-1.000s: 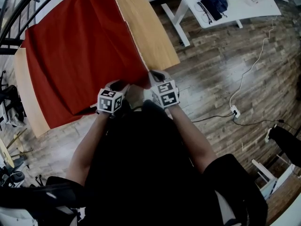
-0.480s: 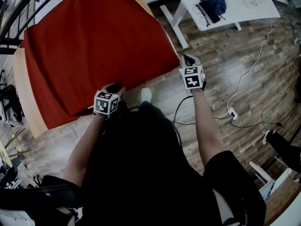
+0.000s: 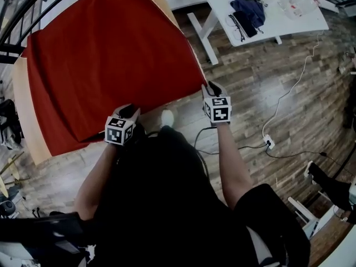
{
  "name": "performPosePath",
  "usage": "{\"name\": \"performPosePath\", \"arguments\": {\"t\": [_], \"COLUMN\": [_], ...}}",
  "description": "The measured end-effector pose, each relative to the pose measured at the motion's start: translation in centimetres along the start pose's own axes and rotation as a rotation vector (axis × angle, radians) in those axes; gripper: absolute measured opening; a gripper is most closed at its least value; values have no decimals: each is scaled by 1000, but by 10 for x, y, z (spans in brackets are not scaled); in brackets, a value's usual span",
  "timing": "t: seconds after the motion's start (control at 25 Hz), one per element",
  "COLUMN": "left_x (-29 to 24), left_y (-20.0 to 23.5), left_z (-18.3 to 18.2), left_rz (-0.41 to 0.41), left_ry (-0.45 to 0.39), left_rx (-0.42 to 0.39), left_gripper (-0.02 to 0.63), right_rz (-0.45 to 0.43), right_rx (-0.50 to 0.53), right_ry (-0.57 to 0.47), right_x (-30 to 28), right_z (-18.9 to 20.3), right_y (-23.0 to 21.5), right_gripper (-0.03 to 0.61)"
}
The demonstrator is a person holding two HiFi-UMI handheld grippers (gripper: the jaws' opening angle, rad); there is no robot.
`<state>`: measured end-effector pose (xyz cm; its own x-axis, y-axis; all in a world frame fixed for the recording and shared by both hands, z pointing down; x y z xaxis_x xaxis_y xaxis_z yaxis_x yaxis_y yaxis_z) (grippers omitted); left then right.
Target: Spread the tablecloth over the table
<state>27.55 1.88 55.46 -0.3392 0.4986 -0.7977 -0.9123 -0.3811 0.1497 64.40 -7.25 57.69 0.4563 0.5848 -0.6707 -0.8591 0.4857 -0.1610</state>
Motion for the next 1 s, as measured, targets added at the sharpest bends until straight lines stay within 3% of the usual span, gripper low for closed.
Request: {"name": "performPosePath", "arguments": {"t": [0.12, 0.16, 0.2, 0.28, 0.32, 0.68, 0.8, 1.0], "left_x": [1, 2, 4, 8, 9, 3, -1, -1], "left_y": [3, 5, 8, 16, 22, 98, 129, 169], "left_z": [-8, -11, -15, -26, -33, -95, -125, -184], "left_rz": [-21, -27, -31, -34, -31, -31, -36, -7], "left_ry": [-28, -39, -52, -81, -95, -188, -239, -339], "left_rx": [29, 37, 42, 42, 44, 56, 98, 84], "left_gripper": [123, 120, 105, 15, 5, 5, 5, 5], "right_rz": [7, 9, 4, -24, -40, -140, -147, -128], "right_rx": [-18, -26, -31, -32, -26, 71, 143, 182], "right_ry": [-50, -80, -108, -146, -159, -230, -238, -286], "right_x": [8, 12, 14, 13, 9, -49, -72, -111], "right_z": [-8, -14, -21, -37, -46, -167, -216, -286], "right_y": [2, 5, 9, 18, 23, 89, 110, 132], "right_gripper": [112, 81, 35, 17, 15, 9, 9, 9]}}
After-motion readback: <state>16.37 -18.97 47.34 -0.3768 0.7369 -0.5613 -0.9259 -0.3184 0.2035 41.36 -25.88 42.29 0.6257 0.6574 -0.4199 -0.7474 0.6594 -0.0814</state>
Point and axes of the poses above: the fingertips, and each gripper's own axes: x backward along the fingers, y to its left, z out of its underside, the point moved 10 cm from there along x, backward along the fingers, and after that the axes turned 6 degrees about -z, right-handed, at the moved point
